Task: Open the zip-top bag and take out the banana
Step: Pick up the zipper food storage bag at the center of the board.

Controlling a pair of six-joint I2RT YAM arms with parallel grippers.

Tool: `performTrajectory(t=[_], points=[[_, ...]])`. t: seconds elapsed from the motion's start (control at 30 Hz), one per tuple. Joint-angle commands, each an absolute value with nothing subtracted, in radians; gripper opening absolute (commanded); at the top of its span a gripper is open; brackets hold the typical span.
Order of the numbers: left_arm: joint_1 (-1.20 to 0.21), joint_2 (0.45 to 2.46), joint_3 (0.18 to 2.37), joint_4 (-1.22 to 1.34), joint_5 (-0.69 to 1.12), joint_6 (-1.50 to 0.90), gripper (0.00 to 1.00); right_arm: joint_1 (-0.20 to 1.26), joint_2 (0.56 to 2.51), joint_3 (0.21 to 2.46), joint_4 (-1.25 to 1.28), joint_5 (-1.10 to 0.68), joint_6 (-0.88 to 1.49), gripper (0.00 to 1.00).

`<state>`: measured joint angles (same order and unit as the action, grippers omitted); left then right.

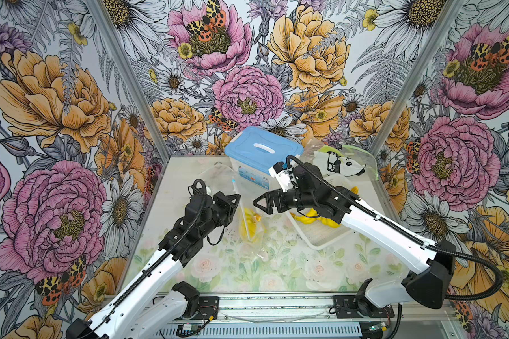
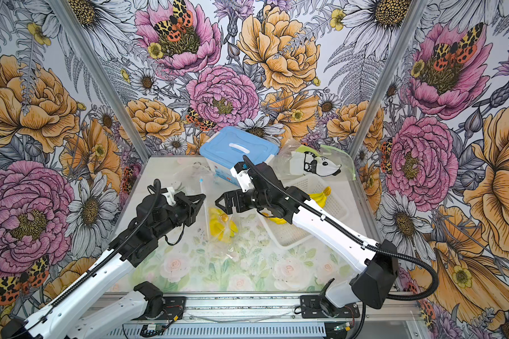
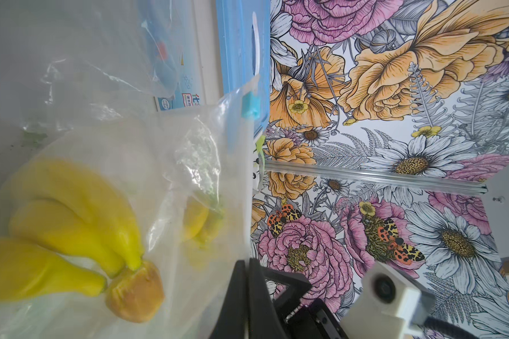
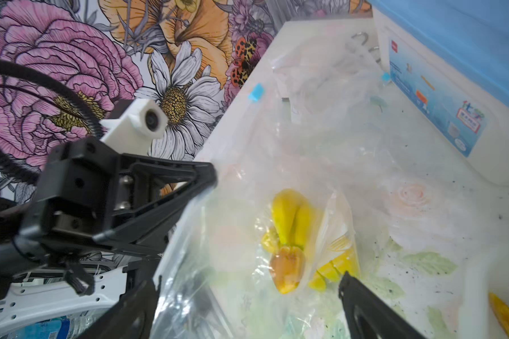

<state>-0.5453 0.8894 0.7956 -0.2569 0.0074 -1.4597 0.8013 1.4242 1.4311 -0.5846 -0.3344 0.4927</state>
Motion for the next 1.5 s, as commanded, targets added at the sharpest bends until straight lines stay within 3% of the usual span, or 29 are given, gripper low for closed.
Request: performTrajectory(t=[0.0,0.43,0.53,0.8,0.93,1.0,1.03,1.23,1.37,1.47], points=[[-0.573,0.932,0.834,-0.211,-0.070,-1.464,0.00,0.866,1.394,1.492,-0.701,-0.244,0.384,0.99],[-0.638,1.083,0.916,-0.133,-0.068,-1.457,0.00,0.988,1.406,1.508,-0.811,-0.046,0.330,0.90],[-0.641,1.076,0.917,-0.140,-0.071,-1.457,0.00,0.988,1.424,1.512,-0.815,-0.016,0.331,0.83],[-0.652,1.059,0.919,-0.162,-0.063,-1.456,0.00,0.986,1.492,1.567,-0.816,-0.009,0.318,0.53],[-0.652,1.048,0.920,-0.179,-0.068,-1.443,0.00,0.979,1.500,1.580,-0.821,0.009,0.311,0.06],[-0.648,1.045,0.931,-0.190,-0.059,-1.419,0.00,0.977,1.493,1.582,-0.822,0.025,0.303,0.00],[-0.642,1.045,0.941,-0.204,-0.048,-1.400,0.05,0.974,1.489,1.584,-0.822,0.029,0.294,0.00],[-0.525,1.025,1.056,-0.396,0.109,-1.164,0.69,0.973,1.471,1.616,-0.829,0.055,0.160,0.00],[-0.357,0.991,1.065,-0.458,0.330,-1.038,0.95,0.976,1.460,1.654,-0.825,0.082,-0.042,0.00],[-0.247,0.953,1.073,-0.511,0.445,-0.921,0.99,0.973,1.451,1.685,-0.824,0.101,-0.192,0.00]])
